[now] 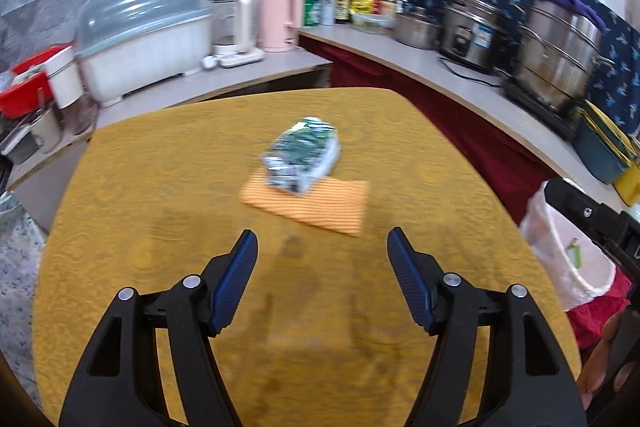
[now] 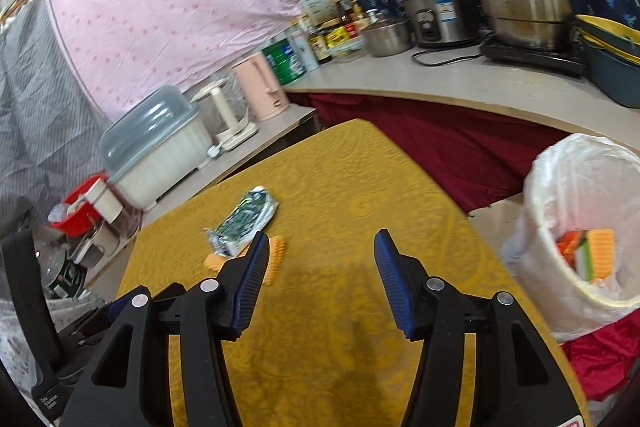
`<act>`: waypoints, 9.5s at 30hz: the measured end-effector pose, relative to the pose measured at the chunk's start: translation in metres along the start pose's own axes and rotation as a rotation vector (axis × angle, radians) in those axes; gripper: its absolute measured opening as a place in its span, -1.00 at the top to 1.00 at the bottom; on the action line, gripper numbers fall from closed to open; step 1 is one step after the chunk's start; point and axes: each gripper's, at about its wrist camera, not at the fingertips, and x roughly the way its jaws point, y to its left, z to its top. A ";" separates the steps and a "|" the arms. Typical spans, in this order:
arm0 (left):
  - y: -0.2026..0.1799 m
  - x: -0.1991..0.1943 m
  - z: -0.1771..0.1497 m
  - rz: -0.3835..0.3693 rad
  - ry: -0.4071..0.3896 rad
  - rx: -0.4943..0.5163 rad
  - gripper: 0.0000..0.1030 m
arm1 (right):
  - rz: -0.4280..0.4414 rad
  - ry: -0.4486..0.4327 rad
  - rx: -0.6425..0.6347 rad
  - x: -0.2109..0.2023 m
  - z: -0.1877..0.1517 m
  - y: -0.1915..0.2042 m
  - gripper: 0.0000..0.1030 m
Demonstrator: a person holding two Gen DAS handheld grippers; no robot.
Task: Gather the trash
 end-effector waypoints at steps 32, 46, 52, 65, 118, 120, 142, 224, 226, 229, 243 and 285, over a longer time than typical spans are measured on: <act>0.151 0.057 0.015 0.128 0.018 -0.189 -0.32 | -0.031 0.233 -0.143 0.224 -0.023 0.142 -0.46; 0.137 0.074 0.017 0.079 0.040 -0.169 -0.32 | -0.047 0.207 -0.140 0.241 -0.021 0.134 -0.52; 0.116 0.080 0.018 0.045 0.051 -0.141 -0.32 | -0.040 0.149 -0.138 0.210 -0.019 0.114 -0.46; 0.045 0.116 0.023 -0.084 0.121 -0.145 -0.59 | -0.069 0.068 -0.014 0.130 -0.013 0.024 -0.44; -0.027 0.130 0.000 -0.169 0.243 -0.035 0.71 | 0.051 0.206 0.067 0.128 -0.029 -0.017 0.36; -0.019 0.128 -0.003 -0.174 0.246 -0.048 0.71 | 0.069 0.215 0.070 0.128 -0.029 -0.012 0.36; -0.007 0.083 -0.040 -0.144 0.237 -0.013 0.72 | 0.254 0.298 0.045 0.066 -0.065 0.037 0.69; -0.393 0.022 -0.022 -0.407 0.129 0.455 0.66 | -0.259 -0.162 0.270 -0.110 0.022 -0.304 0.76; -0.394 0.030 -0.022 -0.405 0.143 0.448 0.65 | -0.261 -0.151 0.267 -0.101 0.022 -0.305 0.76; -0.397 0.039 -0.022 -0.404 0.153 0.443 0.63 | -0.261 -0.137 0.262 -0.089 0.024 -0.307 0.75; -0.377 0.029 -0.012 -0.372 0.104 0.407 -0.11 | -0.306 -0.197 0.253 -0.110 0.031 -0.296 0.09; -0.241 -0.063 -0.046 -0.229 0.027 0.223 -0.79 | -0.407 -0.089 0.095 -0.188 -0.038 -0.168 -0.87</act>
